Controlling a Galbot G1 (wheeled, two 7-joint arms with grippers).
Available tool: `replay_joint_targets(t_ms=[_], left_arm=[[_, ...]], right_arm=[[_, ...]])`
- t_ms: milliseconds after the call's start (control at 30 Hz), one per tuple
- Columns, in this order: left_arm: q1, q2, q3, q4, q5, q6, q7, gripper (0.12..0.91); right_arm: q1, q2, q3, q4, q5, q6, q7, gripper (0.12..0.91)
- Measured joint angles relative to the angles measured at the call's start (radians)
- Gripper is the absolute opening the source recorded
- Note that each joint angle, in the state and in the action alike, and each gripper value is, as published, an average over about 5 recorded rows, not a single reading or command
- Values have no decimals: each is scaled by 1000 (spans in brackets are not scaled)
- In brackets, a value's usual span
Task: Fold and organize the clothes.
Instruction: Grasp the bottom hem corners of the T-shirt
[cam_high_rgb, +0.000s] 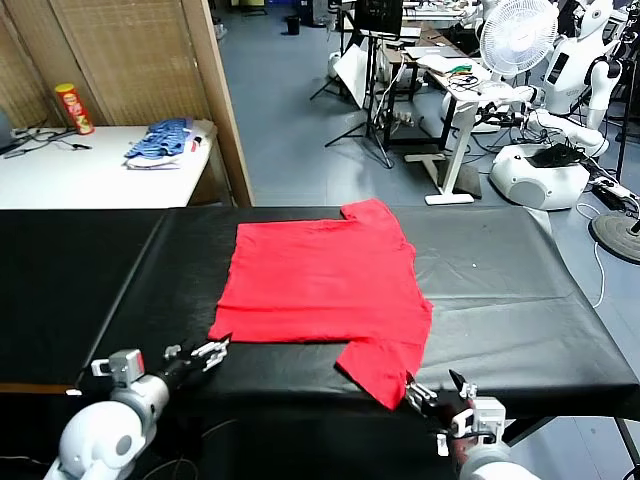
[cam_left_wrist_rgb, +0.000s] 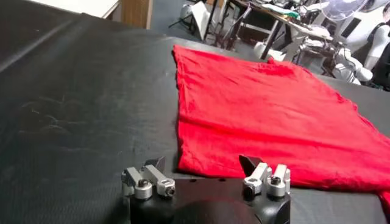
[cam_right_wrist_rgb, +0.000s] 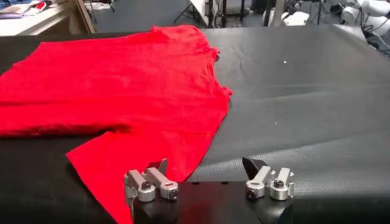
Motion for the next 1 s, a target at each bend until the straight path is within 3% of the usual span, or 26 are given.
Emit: replay_joint_targets(t_ms=[200, 367, 533, 633, 767, 1000], left_arm=[[-8, -2, 7, 26, 12, -10, 10, 798], [-20, -3, 18, 46, 26, -15, 16, 754], [-18, -7, 25, 54, 41, -23, 33, 501], [-14, -11, 27, 55, 47, -27, 35, 333], [-2, -16, 27, 42, 51, -30, 35, 156], [41, -26, 25, -15, 77, -23, 18, 125]], right_arm=[[2, 8, -15, -28, -25, 1, -3, 749], [0, 16, -26, -48, -35, 3, -10, 502], [-4, 19, -27, -54, -38, 4, -13, 228], [-13, 17, -20, -44, -39, 4, -13, 131], [-37, 8, -3, -15, -38, 2, -13, 122], [-119, -18, 36, 94, -27, -3, -11, 122]])
